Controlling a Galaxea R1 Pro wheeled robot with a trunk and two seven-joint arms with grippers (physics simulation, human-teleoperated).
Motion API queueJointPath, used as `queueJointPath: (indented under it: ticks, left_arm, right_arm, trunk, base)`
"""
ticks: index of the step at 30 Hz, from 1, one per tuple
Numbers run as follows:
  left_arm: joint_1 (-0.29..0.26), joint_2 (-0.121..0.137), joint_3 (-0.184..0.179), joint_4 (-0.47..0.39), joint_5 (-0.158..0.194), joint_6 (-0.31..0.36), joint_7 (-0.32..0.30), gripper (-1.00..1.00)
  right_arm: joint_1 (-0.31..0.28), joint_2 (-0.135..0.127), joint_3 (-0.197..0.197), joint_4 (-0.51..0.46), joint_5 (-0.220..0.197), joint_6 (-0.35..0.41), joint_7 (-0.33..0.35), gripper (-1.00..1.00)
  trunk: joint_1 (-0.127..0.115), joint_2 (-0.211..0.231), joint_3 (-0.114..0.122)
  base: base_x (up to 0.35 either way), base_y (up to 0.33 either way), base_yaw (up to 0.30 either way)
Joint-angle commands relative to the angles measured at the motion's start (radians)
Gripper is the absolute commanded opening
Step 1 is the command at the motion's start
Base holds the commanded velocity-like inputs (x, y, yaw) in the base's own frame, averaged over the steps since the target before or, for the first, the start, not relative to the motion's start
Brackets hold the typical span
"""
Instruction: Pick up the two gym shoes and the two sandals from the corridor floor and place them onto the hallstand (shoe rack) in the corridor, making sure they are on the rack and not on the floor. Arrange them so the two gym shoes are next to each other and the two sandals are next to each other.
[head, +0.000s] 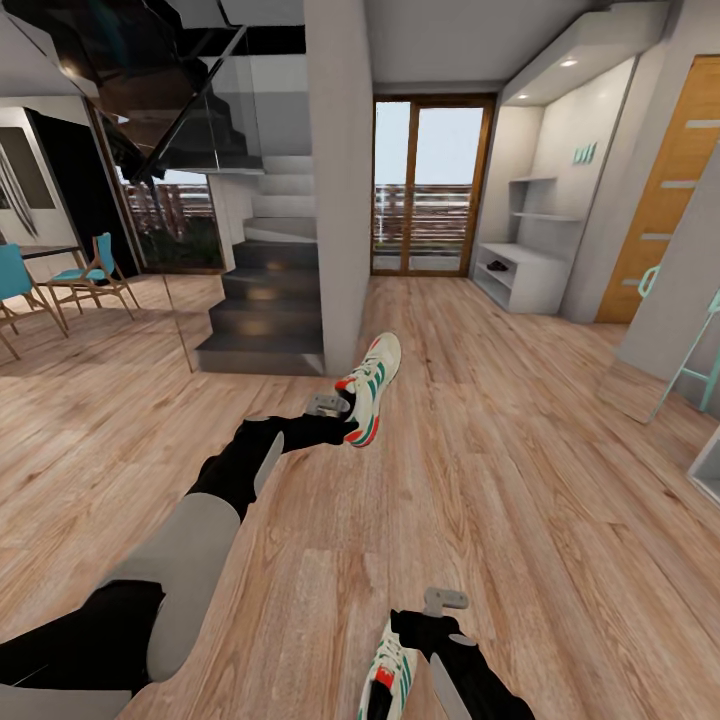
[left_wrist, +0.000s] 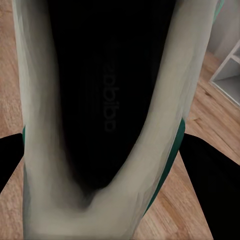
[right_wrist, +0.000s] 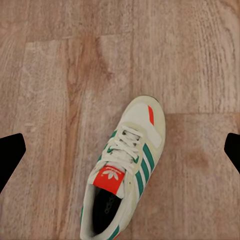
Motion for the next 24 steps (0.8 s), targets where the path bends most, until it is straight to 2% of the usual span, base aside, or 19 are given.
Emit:
queueJointPath:
  ticks: [1, 10, 17, 24]
  left_arm:
    - [0.0, 0.0, 0.002, -0.002, -0.009, 0.003, -0.006, -1.0]
    - [0.0, 0.001, 0.002, -0.002, -0.009, 0.003, -0.006, -1.0]
    - [0.0, 0.001, 0.002, -0.002, -0.009, 0.003, -0.006, -1.0]
    - [0.0, 0.003, 0.002, -0.001, -0.009, 0.003, -0.006, -1.0]
  right_arm:
    - [0.0, 0.0, 0.003, -0.002, -0.01, 0.004, -0.008, 1.0]
    - [0.0, 0.0, 0.003, -0.002, -0.01, 0.004, -0.008, 1.0]
    - [0.0, 0.0, 0.003, -0.002, -0.01, 0.004, -0.008, 1.0]
    - [0.0, 0.0, 0.003, -0.003, -0.01, 0.004, -0.008, 1.0]
  trunk:
    - [0.0, 0.0, -0.001]
    - [0.0, 0.0, -0.001]
    - [0.0, 0.0, -0.001]
    - [0.0, 0.0, -0.001]
  base:
    - [0.005, 0.004, 0.0]
    - [0.007, 0.001, 0.0]
    - [0.145, 0.037, 0.0]
    - [0.031, 0.006, 0.0]
